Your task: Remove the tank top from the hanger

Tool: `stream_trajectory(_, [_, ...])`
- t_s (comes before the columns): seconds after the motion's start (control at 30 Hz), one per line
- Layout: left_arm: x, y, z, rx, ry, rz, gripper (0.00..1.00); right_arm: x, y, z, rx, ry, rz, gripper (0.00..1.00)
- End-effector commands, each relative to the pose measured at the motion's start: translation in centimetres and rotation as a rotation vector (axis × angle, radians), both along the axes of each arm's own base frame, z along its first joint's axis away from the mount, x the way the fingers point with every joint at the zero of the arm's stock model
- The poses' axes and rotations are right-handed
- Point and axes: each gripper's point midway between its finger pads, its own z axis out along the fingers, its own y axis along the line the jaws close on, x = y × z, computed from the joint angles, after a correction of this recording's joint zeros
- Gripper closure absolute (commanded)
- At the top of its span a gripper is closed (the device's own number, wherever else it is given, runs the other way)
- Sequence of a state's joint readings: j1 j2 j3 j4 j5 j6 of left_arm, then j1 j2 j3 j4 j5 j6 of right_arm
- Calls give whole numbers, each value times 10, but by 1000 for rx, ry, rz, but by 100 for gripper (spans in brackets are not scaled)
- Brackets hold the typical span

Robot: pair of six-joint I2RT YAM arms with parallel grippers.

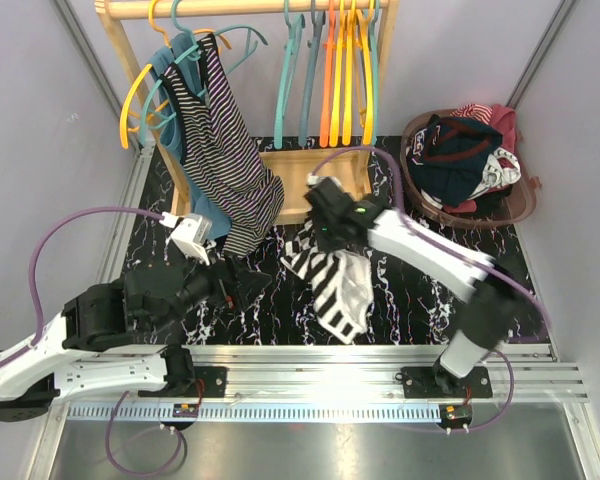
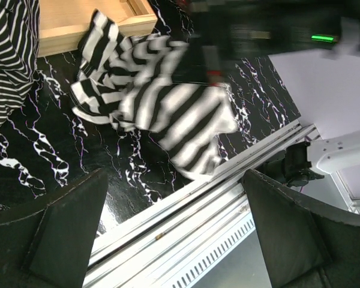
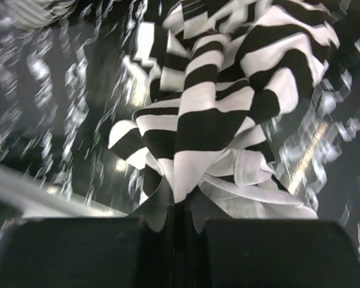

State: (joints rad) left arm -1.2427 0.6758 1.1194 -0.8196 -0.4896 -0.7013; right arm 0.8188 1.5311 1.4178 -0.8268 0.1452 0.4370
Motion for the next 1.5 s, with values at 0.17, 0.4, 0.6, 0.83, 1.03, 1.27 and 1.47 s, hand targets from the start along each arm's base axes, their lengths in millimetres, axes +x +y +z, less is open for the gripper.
stream_trajectory(0.17, [-2, 12, 26, -67, -59, -5, 1, 85, 42, -113, -267, -1, -34, 6])
stream_trajectory(0.4, [-6, 27, 25, -84, -81, -8, 1, 84, 28, -181, -354, 29, -57, 0])
stream_trajectory(0.6, [-9, 30, 24, -63, -101, -37, 1, 62, 20, -223, -309, 208, -141, 48])
stream_trajectory(0.83, [-18, 15, 26, -65, -96, -122, 1, 25, -74, -199, -251, 262, -468, 100])
stream_trajectory(1.03, [-18, 5, 31, -89, -122, -147, 1, 76, -157, -46, -48, -44, -721, 100])
stream_trajectory(1.27, [-11, -11, 42, -84, -170, -158, 1, 184, -246, 135, 93, -403, -821, 100])
stream_trajectory(1.47, [0, -20, 46, -56, -198, -129, 1, 254, -335, 198, -5, -628, -1035, 100])
